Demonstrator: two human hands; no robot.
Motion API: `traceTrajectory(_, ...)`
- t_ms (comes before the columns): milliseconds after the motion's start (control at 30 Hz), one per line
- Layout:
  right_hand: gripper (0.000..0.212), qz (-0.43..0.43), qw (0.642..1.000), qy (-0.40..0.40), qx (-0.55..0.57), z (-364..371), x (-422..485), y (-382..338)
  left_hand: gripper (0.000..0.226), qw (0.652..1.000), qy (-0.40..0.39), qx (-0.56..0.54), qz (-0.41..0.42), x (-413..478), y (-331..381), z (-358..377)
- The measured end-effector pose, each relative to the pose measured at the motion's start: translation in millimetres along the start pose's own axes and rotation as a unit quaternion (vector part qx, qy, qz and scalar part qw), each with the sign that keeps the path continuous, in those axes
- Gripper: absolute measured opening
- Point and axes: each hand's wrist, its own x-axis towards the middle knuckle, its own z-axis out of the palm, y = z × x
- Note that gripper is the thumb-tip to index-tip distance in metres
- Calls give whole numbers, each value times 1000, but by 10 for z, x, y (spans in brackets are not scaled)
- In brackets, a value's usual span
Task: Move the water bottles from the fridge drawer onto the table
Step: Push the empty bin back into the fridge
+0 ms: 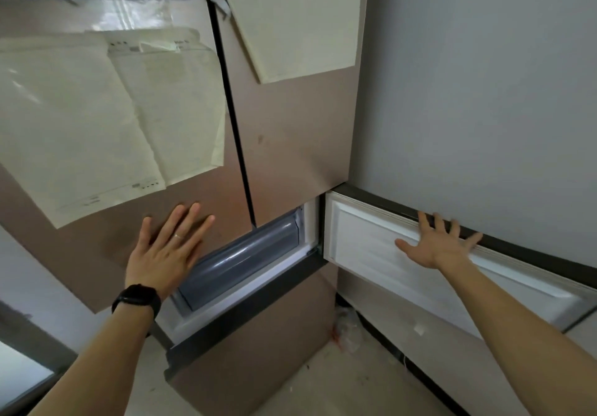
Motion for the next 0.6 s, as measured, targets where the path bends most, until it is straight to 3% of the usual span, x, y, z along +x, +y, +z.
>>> traceTrajectory(333, 101, -92, 996, 3, 6, 218, -890, -286, 71, 998, -59, -14, -1, -35, -23, -270)
traceTrajectory(600, 105, -202, 978, -10, 40, 475, -1671, -1054, 69, 996, -83, -8, 25, -220, -307, -617)
